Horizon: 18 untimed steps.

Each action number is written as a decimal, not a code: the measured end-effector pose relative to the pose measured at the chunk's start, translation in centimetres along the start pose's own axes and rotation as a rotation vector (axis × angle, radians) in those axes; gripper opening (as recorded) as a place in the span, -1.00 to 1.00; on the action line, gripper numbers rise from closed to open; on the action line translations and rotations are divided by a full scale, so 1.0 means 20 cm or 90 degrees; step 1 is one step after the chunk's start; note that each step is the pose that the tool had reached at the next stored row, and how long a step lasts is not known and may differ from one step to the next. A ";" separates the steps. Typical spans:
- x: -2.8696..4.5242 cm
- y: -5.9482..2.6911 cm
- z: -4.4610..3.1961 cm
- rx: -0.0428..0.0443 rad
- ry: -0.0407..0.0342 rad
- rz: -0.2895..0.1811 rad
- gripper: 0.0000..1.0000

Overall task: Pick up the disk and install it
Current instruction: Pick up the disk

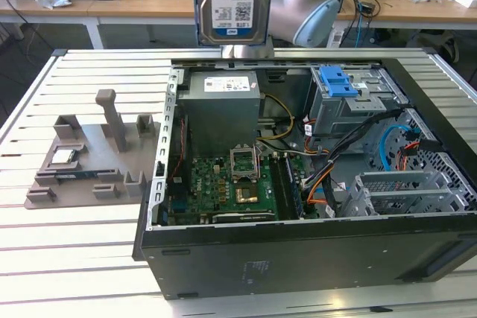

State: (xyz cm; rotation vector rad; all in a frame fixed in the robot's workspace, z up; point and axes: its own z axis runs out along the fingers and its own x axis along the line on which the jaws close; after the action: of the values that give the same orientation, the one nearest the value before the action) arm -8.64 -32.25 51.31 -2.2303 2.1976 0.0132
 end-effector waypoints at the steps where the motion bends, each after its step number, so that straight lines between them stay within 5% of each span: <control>1: 0.001 -0.020 0.000 -0.0001 0.0001 0.000 -0.26; 7: 0.030 -0.145 0.003 0.0000 0.0000 0.000 -0.26; 18: 0.228 -0.243 0.007 0.0000 0.0001 0.000 -0.26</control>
State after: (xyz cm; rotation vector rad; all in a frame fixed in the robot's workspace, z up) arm -3.71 -36.73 51.11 -2.2301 2.1980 0.0130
